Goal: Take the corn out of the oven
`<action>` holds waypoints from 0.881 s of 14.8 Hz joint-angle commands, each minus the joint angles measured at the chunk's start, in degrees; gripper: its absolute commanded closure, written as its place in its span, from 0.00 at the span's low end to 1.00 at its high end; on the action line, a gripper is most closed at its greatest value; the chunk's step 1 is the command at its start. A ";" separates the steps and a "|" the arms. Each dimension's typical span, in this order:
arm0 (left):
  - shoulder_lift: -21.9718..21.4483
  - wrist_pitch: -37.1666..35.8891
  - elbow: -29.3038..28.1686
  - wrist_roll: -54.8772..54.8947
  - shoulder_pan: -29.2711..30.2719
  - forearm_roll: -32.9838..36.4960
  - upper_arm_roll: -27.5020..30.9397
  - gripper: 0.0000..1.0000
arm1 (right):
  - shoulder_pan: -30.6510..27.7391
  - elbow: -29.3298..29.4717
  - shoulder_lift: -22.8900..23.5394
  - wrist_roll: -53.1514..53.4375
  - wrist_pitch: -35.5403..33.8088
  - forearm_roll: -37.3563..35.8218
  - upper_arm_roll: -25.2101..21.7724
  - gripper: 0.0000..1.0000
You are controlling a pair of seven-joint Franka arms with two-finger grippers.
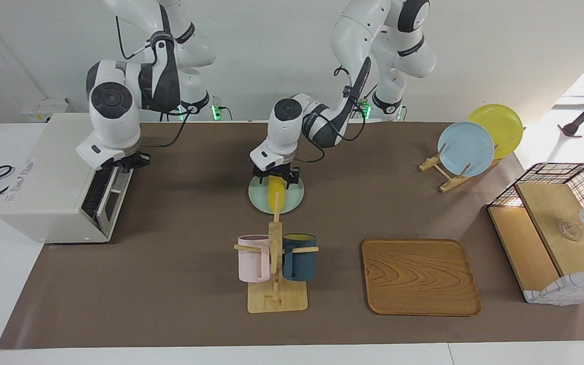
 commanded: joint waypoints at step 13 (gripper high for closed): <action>-10.45 -15.39 3.99 7.20 15.56 0.37 1.42 1.00 | -2.89 12.83 -1.20 -7.09 -7.48 16.89 4.23 0.00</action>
